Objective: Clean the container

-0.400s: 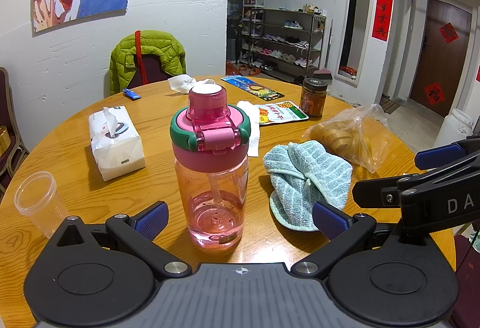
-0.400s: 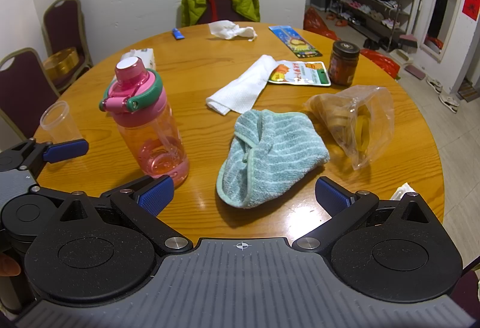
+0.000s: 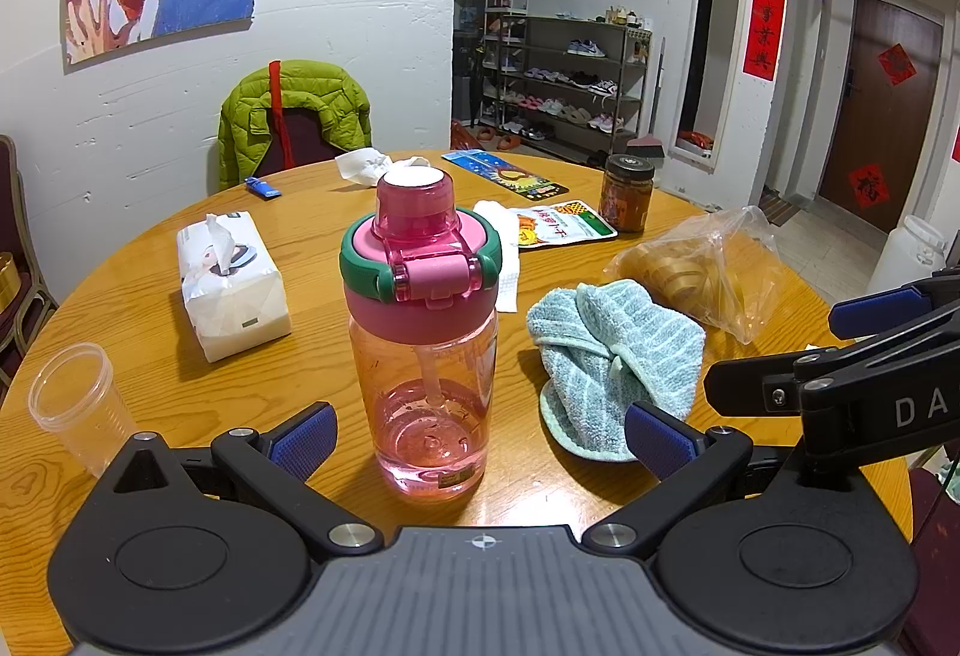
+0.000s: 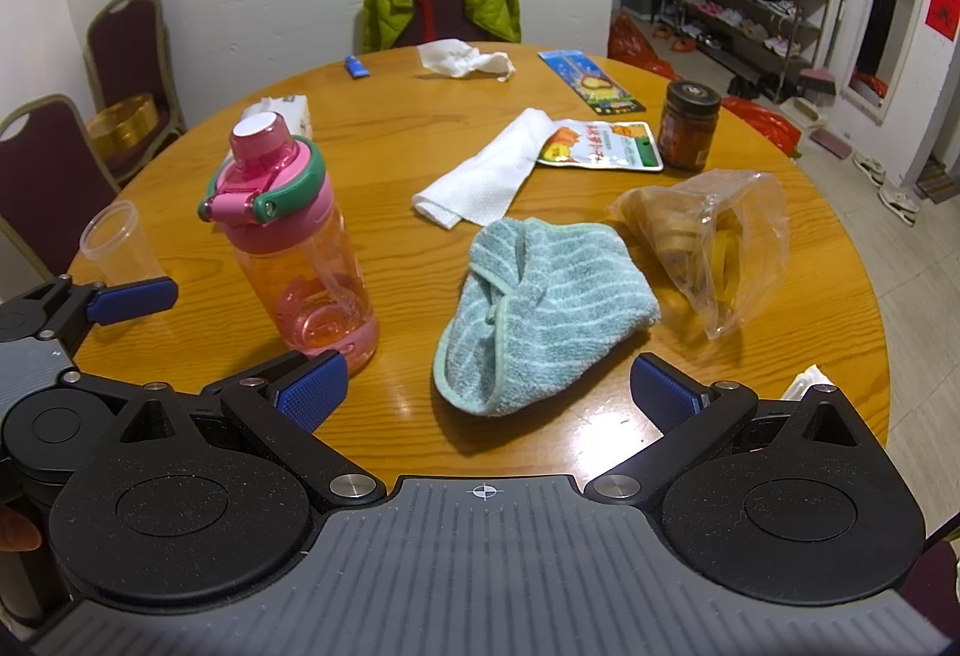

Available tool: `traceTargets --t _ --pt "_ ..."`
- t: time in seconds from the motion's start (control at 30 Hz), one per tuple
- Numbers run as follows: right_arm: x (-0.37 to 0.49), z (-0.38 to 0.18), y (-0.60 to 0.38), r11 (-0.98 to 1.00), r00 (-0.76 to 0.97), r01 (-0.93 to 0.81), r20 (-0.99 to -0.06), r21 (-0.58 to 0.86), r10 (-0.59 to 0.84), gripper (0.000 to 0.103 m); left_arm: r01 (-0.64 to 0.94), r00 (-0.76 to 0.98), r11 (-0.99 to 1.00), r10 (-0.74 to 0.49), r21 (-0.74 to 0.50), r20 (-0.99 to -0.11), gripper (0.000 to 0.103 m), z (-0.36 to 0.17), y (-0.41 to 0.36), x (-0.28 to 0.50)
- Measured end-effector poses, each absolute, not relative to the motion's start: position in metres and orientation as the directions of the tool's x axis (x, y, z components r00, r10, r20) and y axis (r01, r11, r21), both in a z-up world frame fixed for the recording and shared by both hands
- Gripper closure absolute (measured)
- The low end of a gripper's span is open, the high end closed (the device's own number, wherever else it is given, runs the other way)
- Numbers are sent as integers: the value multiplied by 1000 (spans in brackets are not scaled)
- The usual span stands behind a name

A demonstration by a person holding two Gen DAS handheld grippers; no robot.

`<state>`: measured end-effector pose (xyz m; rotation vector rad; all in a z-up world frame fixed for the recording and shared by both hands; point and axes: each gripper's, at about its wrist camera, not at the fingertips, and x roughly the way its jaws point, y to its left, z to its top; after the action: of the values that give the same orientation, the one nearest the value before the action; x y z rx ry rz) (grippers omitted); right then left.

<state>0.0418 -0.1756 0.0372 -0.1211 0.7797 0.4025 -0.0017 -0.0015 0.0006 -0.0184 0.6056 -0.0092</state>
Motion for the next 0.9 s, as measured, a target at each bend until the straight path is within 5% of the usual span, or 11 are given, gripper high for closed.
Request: traceTargets --t 0.9 --pt "41 36 -175 918 638 -395 -707 41 306 0 2 820 1000 -11 -15 -573 1 -5 1 6"
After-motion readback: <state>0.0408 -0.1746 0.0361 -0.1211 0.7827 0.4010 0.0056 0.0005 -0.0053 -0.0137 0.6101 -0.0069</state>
